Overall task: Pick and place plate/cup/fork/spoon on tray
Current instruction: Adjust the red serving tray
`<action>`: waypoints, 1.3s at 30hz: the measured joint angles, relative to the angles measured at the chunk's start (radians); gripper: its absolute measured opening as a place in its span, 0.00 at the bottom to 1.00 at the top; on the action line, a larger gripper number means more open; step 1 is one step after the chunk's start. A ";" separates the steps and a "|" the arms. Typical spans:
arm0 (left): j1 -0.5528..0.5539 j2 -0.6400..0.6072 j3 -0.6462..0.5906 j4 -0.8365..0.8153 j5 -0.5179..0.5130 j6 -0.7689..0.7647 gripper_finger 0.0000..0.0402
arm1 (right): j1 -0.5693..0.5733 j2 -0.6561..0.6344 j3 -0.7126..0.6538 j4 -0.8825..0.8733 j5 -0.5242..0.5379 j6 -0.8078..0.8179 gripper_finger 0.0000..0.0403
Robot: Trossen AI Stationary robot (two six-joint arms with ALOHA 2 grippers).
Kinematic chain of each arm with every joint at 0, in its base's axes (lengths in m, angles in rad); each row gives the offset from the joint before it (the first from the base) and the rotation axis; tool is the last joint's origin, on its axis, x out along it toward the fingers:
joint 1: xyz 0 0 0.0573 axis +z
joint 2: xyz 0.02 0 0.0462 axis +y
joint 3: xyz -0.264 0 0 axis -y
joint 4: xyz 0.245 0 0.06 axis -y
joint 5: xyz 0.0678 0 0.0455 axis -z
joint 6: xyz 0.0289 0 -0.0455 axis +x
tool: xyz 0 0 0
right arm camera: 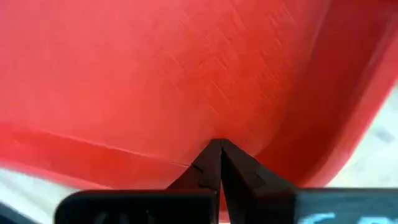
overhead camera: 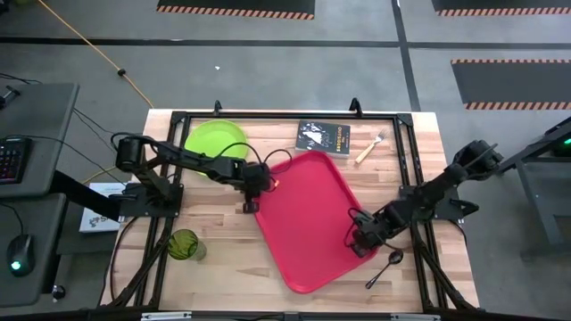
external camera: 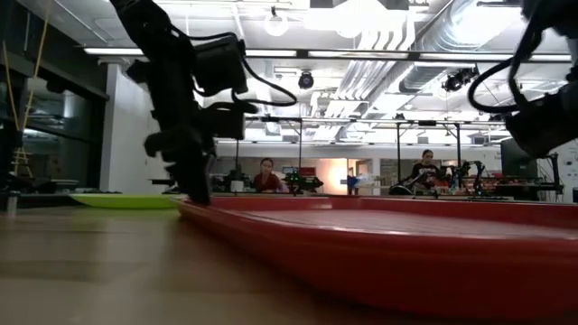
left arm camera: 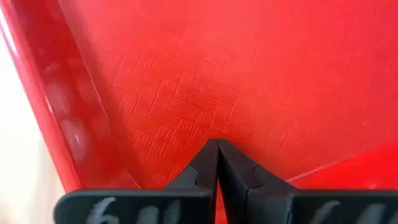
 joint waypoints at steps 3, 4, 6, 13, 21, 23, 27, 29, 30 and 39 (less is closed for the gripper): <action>-0.024 -0.024 -0.003 -0.054 0.012 -0.075 0.00 | -0.041 -0.001 0.001 -0.035 0.003 -0.070 0.00; -0.033 -0.029 -0.003 -0.073 0.025 -0.101 0.00 | -0.058 -0.001 0.001 -0.045 0.006 -0.094 0.00; -0.056 -0.035 -0.004 -0.093 0.044 -0.161 0.00 | -0.096 -0.002 0.001 -0.066 0.020 -0.144 0.00; -0.162 -0.038 -0.006 -0.128 0.085 -0.349 0.00 | -0.251 -0.001 0.001 -0.154 0.080 -0.360 0.00; -0.286 -0.038 -0.007 -0.114 0.118 -0.559 0.00 | -0.435 -0.001 -0.001 -0.158 0.125 -0.597 0.00; -0.314 -0.036 -0.008 -0.089 0.134 -0.612 0.00 | -0.474 -0.001 -0.001 -0.152 0.148 -0.647 0.00; -0.363 -0.033 -0.008 0.012 0.134 -0.690 0.00 | -0.554 0.001 -0.001 -0.106 0.204 -0.742 0.00; -0.381 -0.033 -0.008 0.066 0.133 -0.712 0.00 | -0.593 0.001 -0.001 -0.076 0.214 -0.787 0.00; -0.386 -0.034 -0.007 0.084 0.130 -0.715 0.00 | -0.612 0.001 -0.002 -0.057 0.217 -0.809 0.00; -0.399 -0.001 -0.006 0.238 0.117 -0.751 0.00 | -0.763 0.003 -0.003 0.044 0.239 -1.025 0.00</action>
